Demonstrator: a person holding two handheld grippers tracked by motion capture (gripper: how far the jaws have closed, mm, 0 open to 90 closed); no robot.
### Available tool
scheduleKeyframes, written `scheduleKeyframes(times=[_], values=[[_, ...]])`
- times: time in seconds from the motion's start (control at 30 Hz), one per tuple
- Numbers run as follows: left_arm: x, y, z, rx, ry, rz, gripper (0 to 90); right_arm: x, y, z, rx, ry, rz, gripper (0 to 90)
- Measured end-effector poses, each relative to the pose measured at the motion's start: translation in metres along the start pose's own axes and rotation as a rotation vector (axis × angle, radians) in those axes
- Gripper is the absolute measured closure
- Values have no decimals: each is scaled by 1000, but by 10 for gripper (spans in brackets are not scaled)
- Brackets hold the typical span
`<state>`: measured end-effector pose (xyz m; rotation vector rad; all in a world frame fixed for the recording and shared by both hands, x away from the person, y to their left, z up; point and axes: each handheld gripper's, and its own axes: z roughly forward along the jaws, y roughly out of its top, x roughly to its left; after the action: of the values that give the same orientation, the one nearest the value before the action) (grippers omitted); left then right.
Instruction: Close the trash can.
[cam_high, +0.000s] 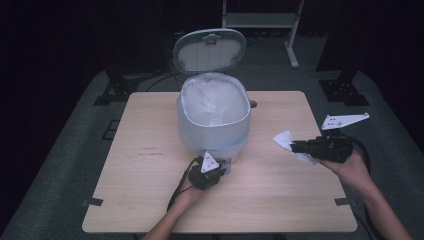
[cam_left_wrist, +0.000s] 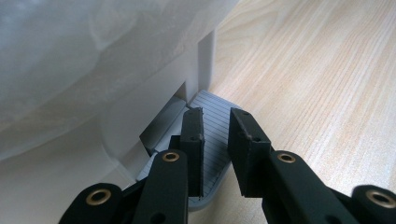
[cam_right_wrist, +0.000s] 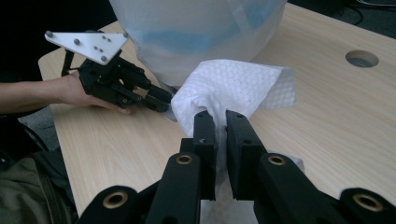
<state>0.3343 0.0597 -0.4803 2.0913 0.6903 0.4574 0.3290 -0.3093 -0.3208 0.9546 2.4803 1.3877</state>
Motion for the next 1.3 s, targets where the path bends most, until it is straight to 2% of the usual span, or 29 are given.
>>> scheduleKeyframes(times=[0.47, 1.3], values=[[0, 0, 0, 3, 1, 1, 758, 12, 40, -16, -22, 6, -48, 824], [-1, 0, 0, 7, 5, 6, 758, 23, 77, -24, -40, 19, -86, 824]])
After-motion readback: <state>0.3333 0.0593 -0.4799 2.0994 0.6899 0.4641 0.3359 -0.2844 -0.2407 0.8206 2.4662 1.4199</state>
